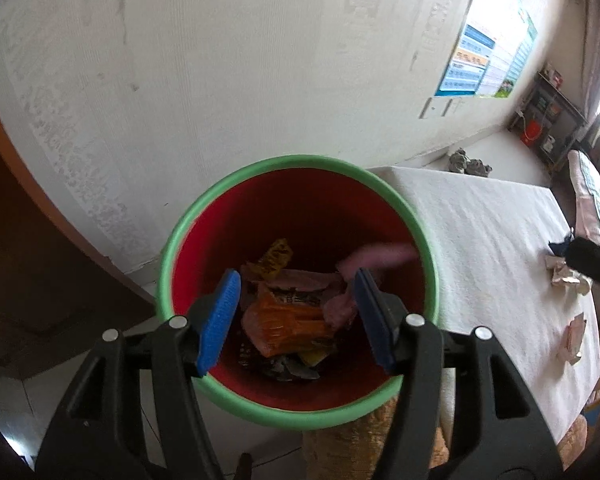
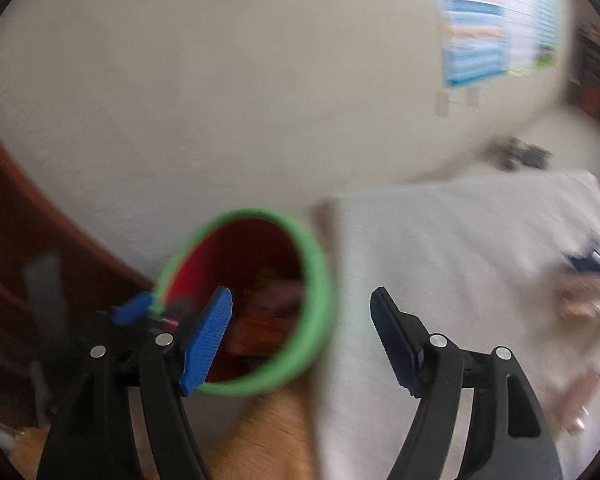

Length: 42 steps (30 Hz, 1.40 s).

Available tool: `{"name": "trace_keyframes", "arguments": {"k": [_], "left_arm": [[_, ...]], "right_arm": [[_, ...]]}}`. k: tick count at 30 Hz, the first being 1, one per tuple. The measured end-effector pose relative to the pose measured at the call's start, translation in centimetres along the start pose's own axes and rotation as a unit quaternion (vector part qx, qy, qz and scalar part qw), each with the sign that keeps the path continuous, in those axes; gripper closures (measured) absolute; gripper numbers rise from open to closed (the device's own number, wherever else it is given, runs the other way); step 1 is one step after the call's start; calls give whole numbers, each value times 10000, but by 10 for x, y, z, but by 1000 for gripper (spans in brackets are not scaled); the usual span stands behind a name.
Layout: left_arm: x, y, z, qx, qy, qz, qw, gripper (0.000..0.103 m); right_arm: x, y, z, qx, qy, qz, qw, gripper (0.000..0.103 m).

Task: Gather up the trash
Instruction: 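Grasp the white-pink juice carton with the left gripper while the right gripper grasps the pink paper wrapper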

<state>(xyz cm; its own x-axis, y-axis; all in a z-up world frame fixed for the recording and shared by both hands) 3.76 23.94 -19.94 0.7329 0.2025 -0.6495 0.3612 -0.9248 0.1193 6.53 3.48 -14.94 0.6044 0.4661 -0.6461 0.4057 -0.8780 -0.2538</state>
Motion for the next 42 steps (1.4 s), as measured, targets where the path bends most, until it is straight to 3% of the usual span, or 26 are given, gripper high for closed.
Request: {"name": "trace_keyframes", "arguments": {"k": [3, 7, 11, 13, 16, 17, 18, 19, 20, 23, 26, 30, 35, 37, 39, 41, 42], "left_arm": [[1, 19, 1, 160, -38, 122, 9998, 47], [-2, 50, 3, 442, -52, 326, 9985, 47], [-4, 97, 5, 810, -67, 768, 9937, 45], [-6, 128, 3, 1039, 12, 1042, 9891, 45], [-8, 188, -3, 1455, 92, 1629, 9758, 41], [-8, 219, -3, 1642, 66, 1954, 9669, 38], [-6, 237, -3, 1760, 31, 2130, 9611, 32], [-5, 258, -1, 1911, -29, 2323, 9537, 31], [-1, 289, 4, 2174, -148, 2600, 9407, 31], [13, 346, 20, 2750, -373, 2903, 9158, 29], [34, 398, 34, 3439, -465, 2899, 8919, 29], [53, 434, 47, 4054, -369, 2794, 8696, 29], [83, 462, 74, 4710, -719, 2563, 8410, 29], [93, 468, 84, 4964, -817, 2395, 8304, 23], [101, 470, 89, 5071, -899, 2267, 8266, 22], [104, 475, 87, 4934, -866, 2265, 8353, 20], [106, 478, 88, 4871, -983, 2292, 8370, 26]], "right_arm": [[-26, 78, 15, 341, 98, 876, 9955, 33], [-62, 192, 49, 1172, -11, 2126, 9701, 31], [-77, 263, 88, 1880, -287, 2702, 9438, 29], [-72, 278, 103, 2086, -536, 2588, 9416, 29], [-67, 284, 111, 2399, -404, 2257, 9433, 31], [-66, 284, 112, 2411, -387, 2190, 9447, 34], [-64, 282, 113, 2425, -391, 2065, 9471, 48], [-65, 280, 115, 2399, -400, 2003, 9491, 48], [-68, 275, 113, 2347, -363, 1959, 9514, 50], [-83, 267, 111, 2550, -167, 1650, 9526, 59], [-107, 257, 110, 2657, 34, 1522, 9519, 61], [-130, 258, 115, 2617, 94, 1583, 9520, 61], [-141, 270, 127, 2886, 82, 1605, 9439, 60], [-143, 274, 130, 2965, 65, 1581, 9418, 57], [-141, 275, 133, 2987, -10, 1525, 9421, 54], [-136, 273, 136, 2955, -157, 1434, 9444, 52], [-134, 272, 138, 2936, -209, 1417, 9451, 50]]}}
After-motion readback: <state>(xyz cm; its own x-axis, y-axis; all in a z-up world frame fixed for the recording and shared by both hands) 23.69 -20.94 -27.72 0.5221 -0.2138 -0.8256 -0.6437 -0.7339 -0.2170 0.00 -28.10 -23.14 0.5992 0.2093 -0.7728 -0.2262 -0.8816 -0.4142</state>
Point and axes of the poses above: each gripper's, at about its wrist camera, not at the fingertips, and x roughly the way its jaws point, y to its right, z to its underside, the point moved 8 cm from there along x, roughly the way its jaws point, and after that the axes turned 14 degrees about y, right-handed, at the moved point
